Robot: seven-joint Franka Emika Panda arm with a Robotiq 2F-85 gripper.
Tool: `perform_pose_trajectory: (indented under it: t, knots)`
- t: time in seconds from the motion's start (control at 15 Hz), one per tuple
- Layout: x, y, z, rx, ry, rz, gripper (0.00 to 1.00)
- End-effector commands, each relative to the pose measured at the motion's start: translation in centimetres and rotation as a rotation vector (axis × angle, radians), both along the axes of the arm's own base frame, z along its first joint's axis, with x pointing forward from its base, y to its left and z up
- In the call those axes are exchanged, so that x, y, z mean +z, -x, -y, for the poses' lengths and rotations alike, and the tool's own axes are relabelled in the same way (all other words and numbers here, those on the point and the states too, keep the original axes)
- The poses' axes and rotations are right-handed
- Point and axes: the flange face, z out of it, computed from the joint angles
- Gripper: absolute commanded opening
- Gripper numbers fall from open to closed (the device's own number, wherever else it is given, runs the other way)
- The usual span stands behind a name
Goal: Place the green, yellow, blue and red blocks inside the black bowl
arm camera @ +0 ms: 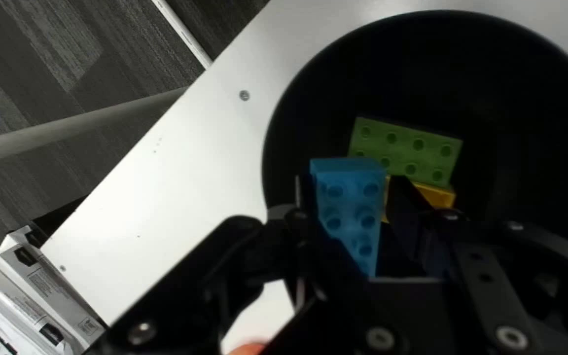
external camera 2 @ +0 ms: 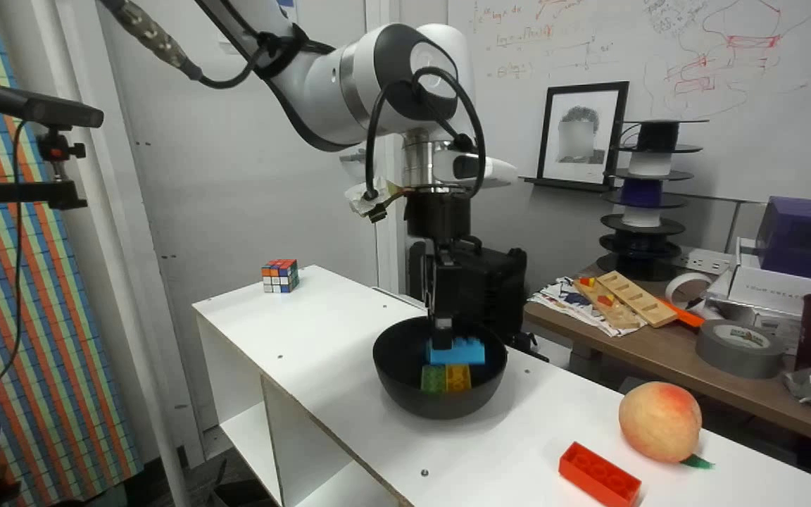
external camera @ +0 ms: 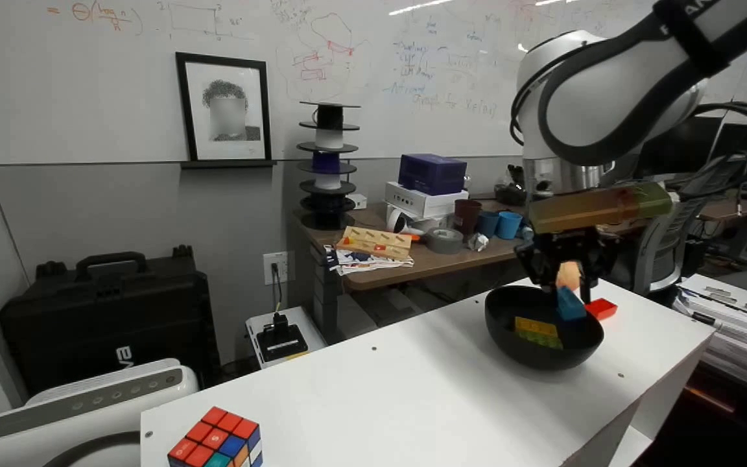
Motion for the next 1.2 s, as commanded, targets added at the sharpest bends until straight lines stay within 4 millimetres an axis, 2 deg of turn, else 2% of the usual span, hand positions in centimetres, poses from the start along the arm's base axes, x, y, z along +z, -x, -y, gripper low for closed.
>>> perform_pose_trajectory:
  t: [0.0,0.2,0.47,0.73,0.93,1.13]
  knots:
    - [1.7,2.8,2.5,0.016,-0.029,0.039,0.77]
    - [3.2,3.5,5.6,-0.056,-0.07,0.108,0.99]
    - [4.5,4.8,11.6,-0.284,-0.107,0.17,1.0]
    - [3.0,5.8,17.1,-0.509,-0.146,0.159,0.99]
    - [2.2,4.8,18.5,-0.605,-0.159,0.208,1.0]
    - [2.3,2.6,18.3,-0.644,-0.133,0.271,1.0]
